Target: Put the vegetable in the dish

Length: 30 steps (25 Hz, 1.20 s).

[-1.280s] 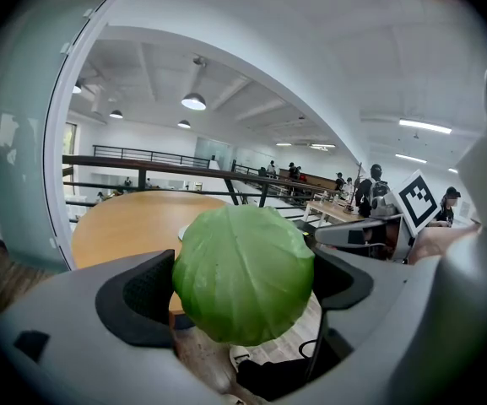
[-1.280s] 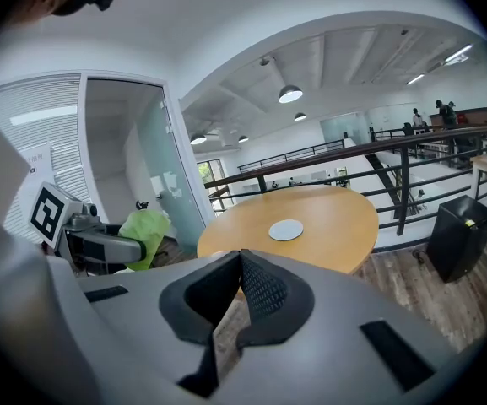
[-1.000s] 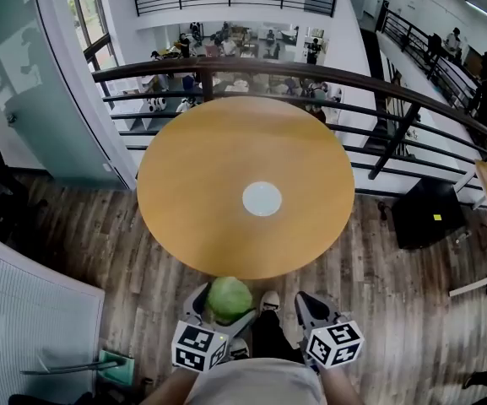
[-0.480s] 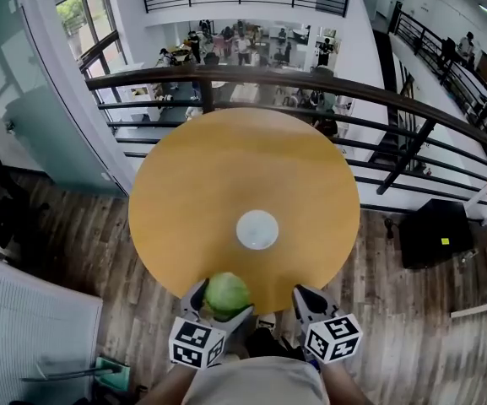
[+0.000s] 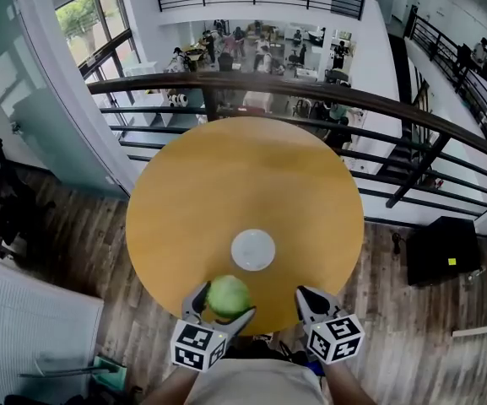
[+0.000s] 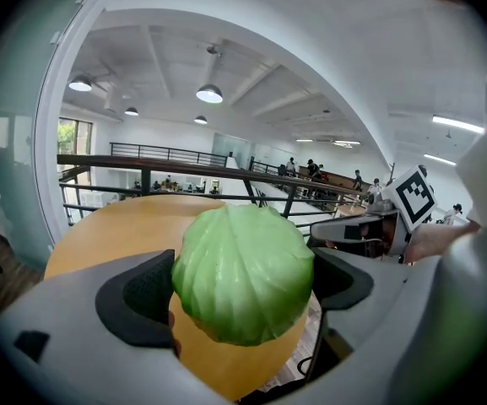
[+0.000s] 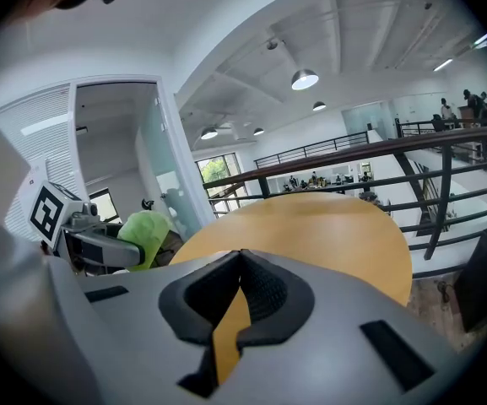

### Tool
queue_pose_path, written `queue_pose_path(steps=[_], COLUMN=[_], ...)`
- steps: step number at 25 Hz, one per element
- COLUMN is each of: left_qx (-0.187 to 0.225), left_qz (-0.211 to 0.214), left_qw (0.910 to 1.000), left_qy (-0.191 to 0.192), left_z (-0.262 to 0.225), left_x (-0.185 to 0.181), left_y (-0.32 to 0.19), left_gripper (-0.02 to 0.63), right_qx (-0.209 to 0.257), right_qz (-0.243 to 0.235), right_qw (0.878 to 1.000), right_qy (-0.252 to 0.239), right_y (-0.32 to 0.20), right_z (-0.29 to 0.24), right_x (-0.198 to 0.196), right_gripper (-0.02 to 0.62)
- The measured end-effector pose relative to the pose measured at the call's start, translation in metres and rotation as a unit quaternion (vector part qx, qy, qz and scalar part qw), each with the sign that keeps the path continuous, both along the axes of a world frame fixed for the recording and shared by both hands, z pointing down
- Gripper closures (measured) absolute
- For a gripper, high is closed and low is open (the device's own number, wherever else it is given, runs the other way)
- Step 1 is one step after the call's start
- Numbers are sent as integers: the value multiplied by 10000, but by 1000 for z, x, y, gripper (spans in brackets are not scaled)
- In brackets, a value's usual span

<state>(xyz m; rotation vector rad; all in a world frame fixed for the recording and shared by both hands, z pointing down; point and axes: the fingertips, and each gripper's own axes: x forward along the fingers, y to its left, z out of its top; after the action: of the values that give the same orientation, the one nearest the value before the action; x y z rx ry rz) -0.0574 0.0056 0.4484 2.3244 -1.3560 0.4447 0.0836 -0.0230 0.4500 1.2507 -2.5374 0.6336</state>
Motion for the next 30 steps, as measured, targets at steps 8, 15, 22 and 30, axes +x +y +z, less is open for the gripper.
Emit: queue_pose_path(steps=[8, 15, 22, 30], left_qx=[-23, -166, -192, -269], left_qz=[58, 332, 428, 561], left_qw=[10000, 9992, 9987, 9975], left_qy=[-74, -161, -204, -332], left_z=[2, 9, 21, 40], left_x=[0, -5, -8, -5], left_y=[-23, -42, -64, -101], left_gripper=[120, 120, 120, 120], right_qx=[-178, -288, -373, -502], right_qz=[21, 233, 325, 428], right_qw=[9998, 9993, 9987, 9978], right_qy=[-39, -71, -79, -61], right_y=[-14, -29, -44, -73], right_z=[9, 11, 17, 33], right_x=[1, -5, -13, -12], right_gripper=[578, 578, 578, 578])
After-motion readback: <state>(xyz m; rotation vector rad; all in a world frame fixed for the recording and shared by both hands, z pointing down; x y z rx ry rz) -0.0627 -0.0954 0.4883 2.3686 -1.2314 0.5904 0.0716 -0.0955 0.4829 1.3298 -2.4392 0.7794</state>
